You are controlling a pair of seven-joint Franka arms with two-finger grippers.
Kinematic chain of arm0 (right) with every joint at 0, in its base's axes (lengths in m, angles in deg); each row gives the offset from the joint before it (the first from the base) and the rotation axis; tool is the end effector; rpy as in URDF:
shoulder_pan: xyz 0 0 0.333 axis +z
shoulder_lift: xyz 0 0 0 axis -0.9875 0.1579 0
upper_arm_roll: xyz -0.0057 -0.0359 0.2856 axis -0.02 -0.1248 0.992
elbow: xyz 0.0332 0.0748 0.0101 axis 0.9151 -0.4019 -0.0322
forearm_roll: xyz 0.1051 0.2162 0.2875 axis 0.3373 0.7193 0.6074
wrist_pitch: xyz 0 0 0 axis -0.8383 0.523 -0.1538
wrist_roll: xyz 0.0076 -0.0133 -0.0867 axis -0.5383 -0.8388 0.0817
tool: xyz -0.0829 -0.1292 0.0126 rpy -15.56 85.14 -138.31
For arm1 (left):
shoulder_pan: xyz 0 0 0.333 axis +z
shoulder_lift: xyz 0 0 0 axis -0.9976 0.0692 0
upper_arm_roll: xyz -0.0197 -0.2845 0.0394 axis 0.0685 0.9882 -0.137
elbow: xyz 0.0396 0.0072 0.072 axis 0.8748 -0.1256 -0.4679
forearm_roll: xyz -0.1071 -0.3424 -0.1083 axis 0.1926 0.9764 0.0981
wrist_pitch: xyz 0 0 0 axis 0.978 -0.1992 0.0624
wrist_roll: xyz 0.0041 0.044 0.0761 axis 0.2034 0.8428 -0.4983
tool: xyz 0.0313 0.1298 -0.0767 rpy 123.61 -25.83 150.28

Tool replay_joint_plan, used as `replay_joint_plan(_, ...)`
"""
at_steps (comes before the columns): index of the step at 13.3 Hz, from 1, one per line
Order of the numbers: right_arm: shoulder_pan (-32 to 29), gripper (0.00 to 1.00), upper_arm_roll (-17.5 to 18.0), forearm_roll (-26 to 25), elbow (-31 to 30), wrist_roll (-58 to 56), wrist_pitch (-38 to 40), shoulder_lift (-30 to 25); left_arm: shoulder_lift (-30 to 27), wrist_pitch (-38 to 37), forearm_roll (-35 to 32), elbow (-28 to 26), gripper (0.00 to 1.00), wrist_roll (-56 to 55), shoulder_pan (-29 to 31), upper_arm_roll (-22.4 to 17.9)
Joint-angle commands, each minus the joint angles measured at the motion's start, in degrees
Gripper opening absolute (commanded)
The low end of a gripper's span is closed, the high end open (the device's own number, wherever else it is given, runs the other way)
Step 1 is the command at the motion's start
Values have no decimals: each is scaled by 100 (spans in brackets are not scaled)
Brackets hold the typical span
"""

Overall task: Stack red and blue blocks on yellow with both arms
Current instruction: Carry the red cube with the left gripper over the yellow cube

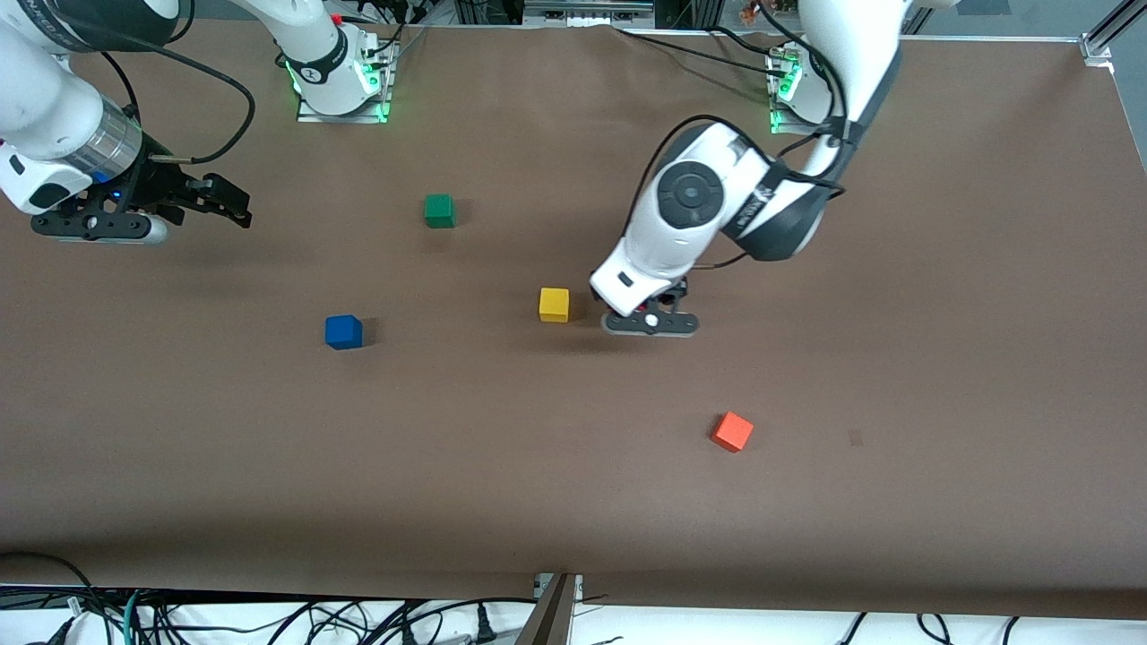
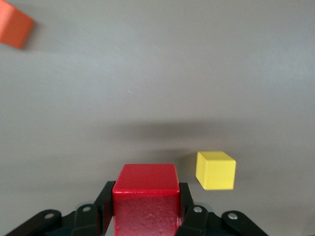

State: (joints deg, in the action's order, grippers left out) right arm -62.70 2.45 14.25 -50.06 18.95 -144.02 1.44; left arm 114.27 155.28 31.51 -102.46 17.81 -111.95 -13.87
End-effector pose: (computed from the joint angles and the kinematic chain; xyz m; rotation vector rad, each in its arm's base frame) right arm 0.5064 0.0521 0.4616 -3.1111 0.0793 0.0776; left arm 0.5247 -0.4199 0.2824 3.0248 -0.0053 -0.0965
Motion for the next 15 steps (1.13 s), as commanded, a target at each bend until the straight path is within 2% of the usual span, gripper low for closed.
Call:
replay_joint_plan(1, 25, 100, 7, -103, -2, 91, 62, -68, 406, -69, -31, 603, 16, -445, -465, -149)
replay_joint_plan(5, 16, 100, -1, -129, 33, 91, 141, -85, 915, -69, -365, 1183, 17, -825, -738, -149)
replay_joint_plan(8, 16, 100, -10, -129, 33, 91, 150, -94, 1250, -69, -497, 1606, 17, -992, -1054, -333)
replay_joint_plan(11, 16, 100, -10, -138, 24, 65, 168, -85, 1426, -69, -497, 1730, 18, -1010, -1292, -553)
replay_joint_plan(15, 16, 100, -10, -208, 50, 21, 211, -120, 1619, -78, -506, 1765, 18, -1019, -1494, -614)
